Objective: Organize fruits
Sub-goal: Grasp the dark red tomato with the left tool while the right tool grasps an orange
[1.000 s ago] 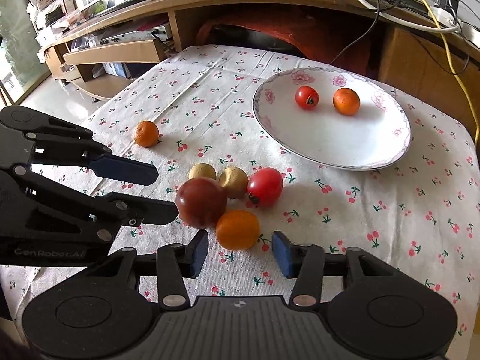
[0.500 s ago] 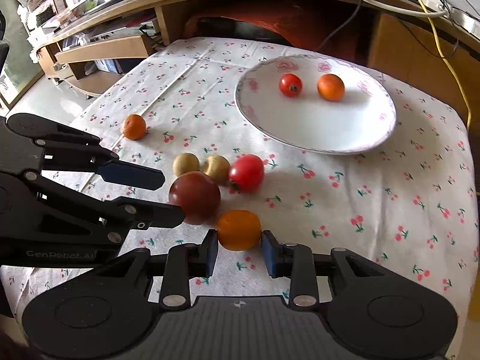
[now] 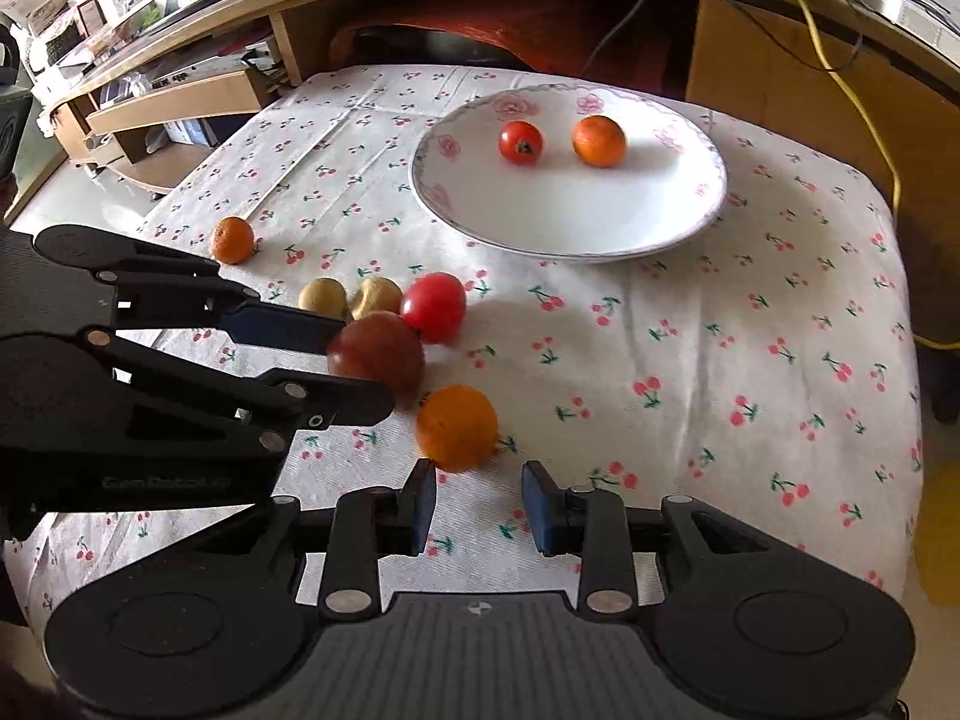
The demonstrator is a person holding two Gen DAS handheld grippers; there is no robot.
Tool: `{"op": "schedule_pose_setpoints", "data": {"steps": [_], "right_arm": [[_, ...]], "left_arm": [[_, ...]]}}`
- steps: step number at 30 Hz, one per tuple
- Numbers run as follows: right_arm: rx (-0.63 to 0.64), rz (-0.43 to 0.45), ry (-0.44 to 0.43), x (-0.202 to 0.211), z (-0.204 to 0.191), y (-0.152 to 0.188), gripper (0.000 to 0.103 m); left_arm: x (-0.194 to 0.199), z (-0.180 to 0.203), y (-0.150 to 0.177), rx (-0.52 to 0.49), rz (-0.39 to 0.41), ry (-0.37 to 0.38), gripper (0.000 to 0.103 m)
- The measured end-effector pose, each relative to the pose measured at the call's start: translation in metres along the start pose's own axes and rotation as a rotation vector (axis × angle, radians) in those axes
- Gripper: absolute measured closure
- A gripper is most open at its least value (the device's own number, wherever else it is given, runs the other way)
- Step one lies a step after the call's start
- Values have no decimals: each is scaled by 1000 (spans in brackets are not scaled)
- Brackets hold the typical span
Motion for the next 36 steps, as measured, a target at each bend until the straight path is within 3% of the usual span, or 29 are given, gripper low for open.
{"op": "schedule_pose_setpoints", "data": {"steps": [12,36], "right_arm": [[13,18,4,0,2,-3,73],[43,43,-65,-13,-19,-25,70]], "left_arm": [[-5,3,2,-68,28,-58,57],[16,-17,22,-72,-13,-49,57]]}}
Point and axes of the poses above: each gripper's, at about its wrist camera, not at the fingertips, and x roughly against the way its jaws point, z to its right, y to its underside, the point moved 9 cm from there along -x, roughly the way its jaws point, and after that the axes turned 11 degrees about x, right-handed, at the moved point
